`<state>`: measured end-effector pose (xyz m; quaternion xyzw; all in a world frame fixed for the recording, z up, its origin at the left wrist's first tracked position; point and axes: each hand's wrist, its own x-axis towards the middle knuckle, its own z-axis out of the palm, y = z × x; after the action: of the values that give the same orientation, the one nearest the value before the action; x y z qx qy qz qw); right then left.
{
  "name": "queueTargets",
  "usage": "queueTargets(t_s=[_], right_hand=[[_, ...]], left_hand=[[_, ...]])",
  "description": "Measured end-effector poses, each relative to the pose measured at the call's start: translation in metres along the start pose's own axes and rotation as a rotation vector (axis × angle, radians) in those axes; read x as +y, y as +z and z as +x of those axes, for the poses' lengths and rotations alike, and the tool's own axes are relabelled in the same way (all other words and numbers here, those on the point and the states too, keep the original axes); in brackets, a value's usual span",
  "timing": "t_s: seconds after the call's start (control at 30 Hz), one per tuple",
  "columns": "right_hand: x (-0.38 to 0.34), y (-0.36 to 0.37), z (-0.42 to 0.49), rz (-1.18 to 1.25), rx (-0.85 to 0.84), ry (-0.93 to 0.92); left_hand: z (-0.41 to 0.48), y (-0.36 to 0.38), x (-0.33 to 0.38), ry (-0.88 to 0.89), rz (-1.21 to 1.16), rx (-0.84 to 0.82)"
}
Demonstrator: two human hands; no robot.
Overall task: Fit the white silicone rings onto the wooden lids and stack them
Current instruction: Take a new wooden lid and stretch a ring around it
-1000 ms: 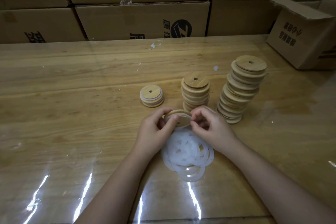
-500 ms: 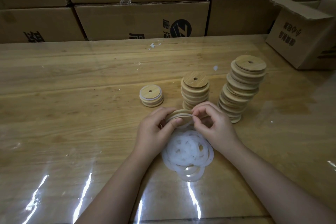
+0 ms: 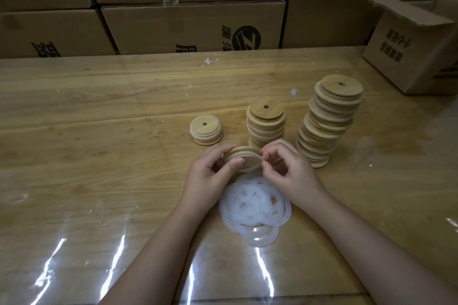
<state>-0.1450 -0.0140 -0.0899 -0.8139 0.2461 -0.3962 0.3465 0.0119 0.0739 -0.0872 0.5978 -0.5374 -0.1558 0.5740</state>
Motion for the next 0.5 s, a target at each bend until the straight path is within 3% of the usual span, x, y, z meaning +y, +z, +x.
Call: queueTargets(t_s=[0.2, 0.5], right_hand=[[-0.0016, 0.0001, -0.0005, -0.024, 0.039, -0.072], [-0.0061, -0.0008, 0.0001, -0.024, 0.066, -0.044]], left_hand=[[-0.002, 0.0033, -0.0047, 0.051, 0.186, -0.055], [-0.0001, 0.0014, 0.0002, 0.029, 0.037, -0.05]])
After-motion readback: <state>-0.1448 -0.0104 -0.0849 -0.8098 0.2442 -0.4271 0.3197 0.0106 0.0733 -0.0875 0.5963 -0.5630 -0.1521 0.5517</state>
